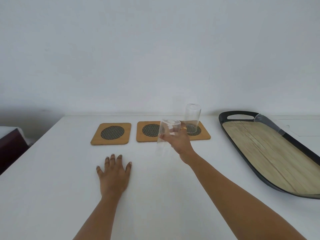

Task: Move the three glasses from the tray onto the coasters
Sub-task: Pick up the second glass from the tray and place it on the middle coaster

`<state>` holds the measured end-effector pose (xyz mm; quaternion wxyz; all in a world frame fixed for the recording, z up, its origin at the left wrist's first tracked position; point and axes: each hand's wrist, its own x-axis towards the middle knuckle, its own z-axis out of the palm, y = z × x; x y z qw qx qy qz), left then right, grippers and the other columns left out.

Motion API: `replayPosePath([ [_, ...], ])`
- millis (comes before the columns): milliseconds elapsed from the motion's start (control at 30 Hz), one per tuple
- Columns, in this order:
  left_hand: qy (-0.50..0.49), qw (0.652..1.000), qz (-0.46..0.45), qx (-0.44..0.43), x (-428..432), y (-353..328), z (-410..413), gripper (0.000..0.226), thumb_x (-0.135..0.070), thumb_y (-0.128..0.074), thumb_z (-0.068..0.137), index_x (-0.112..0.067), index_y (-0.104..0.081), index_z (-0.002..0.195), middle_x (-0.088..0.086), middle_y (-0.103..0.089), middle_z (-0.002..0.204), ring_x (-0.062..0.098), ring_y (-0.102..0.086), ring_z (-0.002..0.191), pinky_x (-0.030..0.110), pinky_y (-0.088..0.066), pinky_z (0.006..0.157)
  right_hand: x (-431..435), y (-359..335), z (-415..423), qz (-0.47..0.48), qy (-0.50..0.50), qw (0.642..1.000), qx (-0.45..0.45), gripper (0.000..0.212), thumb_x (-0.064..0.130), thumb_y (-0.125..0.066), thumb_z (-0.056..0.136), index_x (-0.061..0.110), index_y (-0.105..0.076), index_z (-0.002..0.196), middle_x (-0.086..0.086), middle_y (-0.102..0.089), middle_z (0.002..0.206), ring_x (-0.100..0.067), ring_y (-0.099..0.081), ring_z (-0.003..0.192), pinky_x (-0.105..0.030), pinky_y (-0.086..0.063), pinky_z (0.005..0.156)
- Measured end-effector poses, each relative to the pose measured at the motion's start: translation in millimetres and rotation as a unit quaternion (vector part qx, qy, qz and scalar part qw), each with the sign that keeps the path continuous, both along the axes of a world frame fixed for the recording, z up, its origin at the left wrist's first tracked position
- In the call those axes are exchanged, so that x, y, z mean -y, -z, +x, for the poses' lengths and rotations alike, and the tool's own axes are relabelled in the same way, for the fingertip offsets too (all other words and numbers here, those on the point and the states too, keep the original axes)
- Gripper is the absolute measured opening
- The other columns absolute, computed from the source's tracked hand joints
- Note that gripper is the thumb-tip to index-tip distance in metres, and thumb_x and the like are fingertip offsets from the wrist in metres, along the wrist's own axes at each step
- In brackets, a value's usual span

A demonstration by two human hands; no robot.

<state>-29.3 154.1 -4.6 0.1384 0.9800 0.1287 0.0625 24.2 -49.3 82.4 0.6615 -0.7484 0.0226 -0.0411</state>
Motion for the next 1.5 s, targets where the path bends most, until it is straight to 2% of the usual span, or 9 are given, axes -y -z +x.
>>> replayPosePath([
  [100, -0.002, 1.0, 0.002, 0.004, 0.2, 0.2, 0.0, 0.058, -0.05, -0.026, 0.096, -0.02, -0.025, 0.146, 0.004, -0.023, 0.156, 0.021, -0.014, 0.146, 0.052, -0.014, 0.116, -10.3, -8.9, 3.1, -0.05, -0.029, 0.996, 0.073, 0.08, 0.008, -0.081, 0.068, 0.015, -0.034, 0.133, 0.01, -0.053, 0.112, -0.03, -0.058, 0.112, -0.036, -0.052, 0.09],
  [200, -0.003, 1.0, 0.001, 0.004, 0.2, 0.4, -0.1, 0.058, -0.05, -0.026, 0.096, -0.02, -0.025, 0.145, 0.004, -0.023, 0.156, 0.021, -0.014, 0.146, 0.052, -0.013, 0.116, -16.3, -14.6, 10.2, -0.087, -0.05, 0.987, 0.124, 0.085, 0.003, -0.083, 0.065, 0.014, -0.034, 0.135, -0.002, -0.053, 0.125, -0.024, -0.055, 0.116, -0.035, -0.046, 0.102],
  [333, -0.004, 1.0, 0.003, 0.004, 0.4, -0.4, -0.7, 0.058, -0.05, -0.026, 0.096, -0.02, -0.025, 0.146, 0.004, -0.022, 0.157, 0.021, -0.013, 0.146, 0.052, -0.013, 0.117, -25.0, -20.7, 25.6, -0.205, -0.024, 0.968, 0.143, 0.084, 0.018, -0.088, 0.06, 0.009, -0.043, 0.13, -0.003, -0.056, 0.123, -0.014, -0.052, 0.106, -0.012, -0.036, 0.085],
  [367, -0.004, 1.0, 0.003, 0.003, 0.7, -0.9, -0.9, 0.058, -0.05, -0.026, 0.096, -0.02, -0.024, 0.146, 0.004, -0.022, 0.157, 0.021, -0.013, 0.146, 0.052, -0.012, 0.117, -27.3, -21.9, 30.7, -0.232, -0.014, 0.962, 0.142, 0.086, 0.022, -0.089, 0.058, 0.006, -0.044, 0.13, -0.004, -0.054, 0.126, -0.017, -0.052, 0.111, -0.012, -0.034, 0.083],
  [433, -0.004, 1.0, 0.004, 0.001, 1.2, -1.7, -1.0, 0.058, -0.05, -0.025, 0.096, -0.02, -0.024, 0.146, 0.004, -0.021, 0.157, 0.021, -0.012, 0.147, 0.052, -0.012, 0.117, -31.9, -23.3, 40.7, -0.268, 0.0, 0.953, 0.139, 0.087, 0.027, -0.089, 0.057, 0.001, -0.046, 0.129, -0.004, -0.048, 0.133, -0.023, -0.047, 0.122, -0.019, -0.036, 0.095],
  [500, -0.003, 1.0, 0.006, 0.0, 1.5, -1.9, -0.3, 0.058, -0.05, -0.025, 0.097, -0.02, -0.023, 0.146, 0.004, -0.021, 0.157, 0.021, -0.012, 0.146, 0.052, -0.012, 0.117, -36.3, -24.9, 48.7, -0.271, -0.001, 0.952, 0.139, 0.088, 0.027, -0.088, 0.059, 0.002, -0.044, 0.131, -0.005, -0.042, 0.135, -0.026, -0.043, 0.126, -0.033, -0.039, 0.104],
  [567, -0.003, 1.0, 0.008, 0.0, 1.5, -1.6, -0.6, 0.058, -0.049, -0.025, 0.097, -0.02, -0.023, 0.146, 0.004, -0.021, 0.157, 0.021, -0.012, 0.146, 0.052, -0.012, 0.117, -38.9, -26.8, 56.5, -0.286, -0.003, 0.947, 0.146, 0.085, 0.027, -0.085, 0.064, 0.006, -0.041, 0.134, -0.006, -0.039, 0.137, -0.026, -0.043, 0.127, -0.037, -0.039, 0.105],
  [1000, -0.006, 1.0, 0.012, 0.006, 1.5, 0.3, -0.5, 0.058, -0.051, -0.024, 0.096, -0.021, -0.022, 0.146, 0.003, -0.021, 0.157, 0.02, -0.012, 0.147, 0.051, -0.012, 0.117, -52.9, -28.2, 115.7, -0.395, -0.035, 0.909, 0.129, 0.074, 0.022, -0.067, 0.084, 0.011, -0.028, 0.146, -0.014, -0.022, 0.15, -0.03, -0.031, 0.137, -0.035, -0.026, 0.112],
  [1500, -0.007, 1.0, 0.017, 0.006, 1.5, 1.8, -0.1, 0.059, -0.052, -0.024, 0.096, -0.022, -0.023, 0.146, 0.003, -0.02, 0.157, 0.02, -0.012, 0.147, 0.051, -0.012, 0.117, -53.3, -4.0, 132.2, -0.383, -0.036, 0.916, 0.114, 0.073, 0.021, -0.065, 0.087, 0.008, -0.025, 0.147, -0.016, -0.015, 0.154, -0.03, -0.024, 0.142, -0.037, -0.026, 0.113],
])
